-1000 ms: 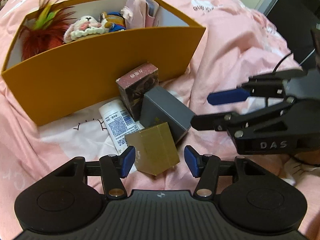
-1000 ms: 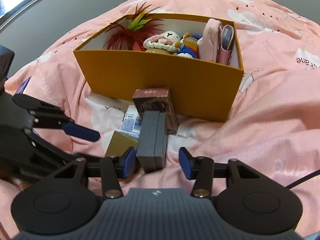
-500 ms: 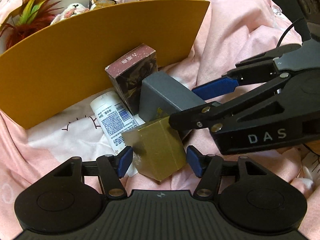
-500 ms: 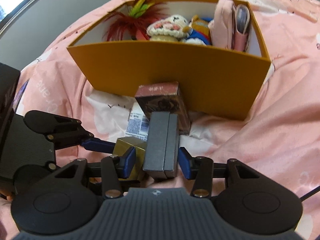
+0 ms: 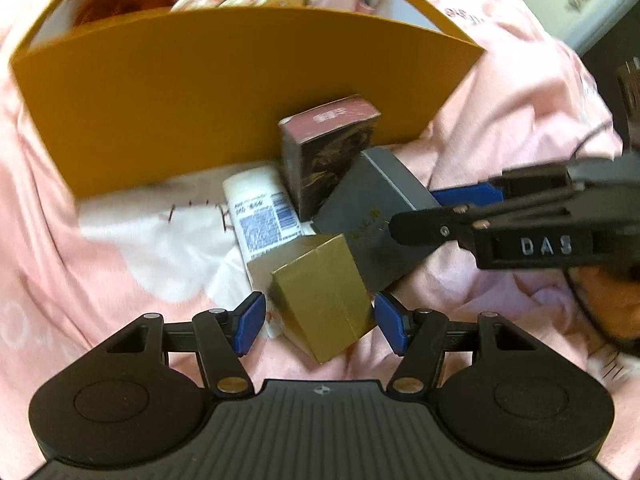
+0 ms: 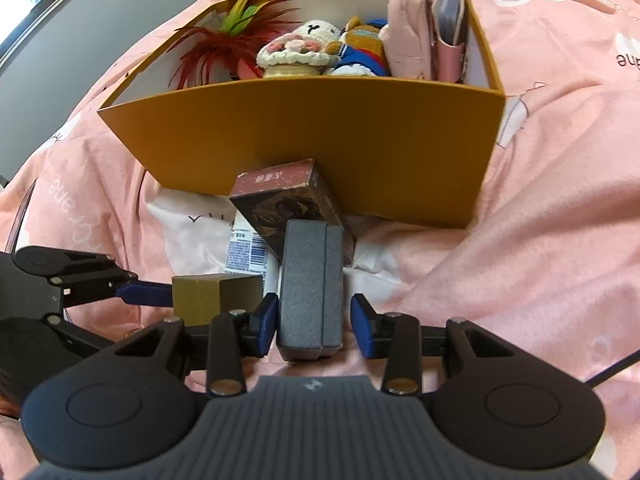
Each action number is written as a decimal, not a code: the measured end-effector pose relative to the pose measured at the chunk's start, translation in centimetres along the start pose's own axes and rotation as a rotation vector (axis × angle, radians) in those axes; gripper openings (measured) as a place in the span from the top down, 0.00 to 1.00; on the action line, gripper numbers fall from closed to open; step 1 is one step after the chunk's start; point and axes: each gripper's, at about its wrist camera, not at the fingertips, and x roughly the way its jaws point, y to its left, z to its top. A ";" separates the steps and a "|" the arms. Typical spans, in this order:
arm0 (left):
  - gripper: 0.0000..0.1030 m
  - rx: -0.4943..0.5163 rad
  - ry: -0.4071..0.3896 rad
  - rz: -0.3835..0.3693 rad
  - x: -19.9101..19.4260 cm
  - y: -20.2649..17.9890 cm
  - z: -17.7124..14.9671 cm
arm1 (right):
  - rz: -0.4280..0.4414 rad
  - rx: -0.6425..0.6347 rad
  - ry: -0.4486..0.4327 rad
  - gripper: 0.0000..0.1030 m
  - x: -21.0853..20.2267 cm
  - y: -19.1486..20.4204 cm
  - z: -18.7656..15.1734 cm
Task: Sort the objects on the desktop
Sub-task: 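Grasp the gold cube with the left tool while the right tool grasps the gray box, then release the gold cube and grasp the maroon box with the left tool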
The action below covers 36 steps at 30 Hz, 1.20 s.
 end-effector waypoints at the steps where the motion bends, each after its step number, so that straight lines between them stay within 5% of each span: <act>1: 0.31 -0.034 0.005 -0.018 0.1 0.5 0.0 | 0.007 0.000 0.004 0.58 0.1 0.0 0.1; 15: 0.31 -0.152 -0.031 -0.025 -0.7 1.6 1.7 | 0.019 0.005 0.011 0.58 0.2 0.0 0.0; 25: 0.30 -0.173 0.017 -0.045 0.4 1.7 2.0 | 0.012 0.000 0.022 0.63 1.1 0.1 0.3; 36: 0.28 -0.081 -0.011 0.131 -0.8 -0.2 1.5 | 0.007 -0.028 0.037 0.65 1.4 0.3 -0.2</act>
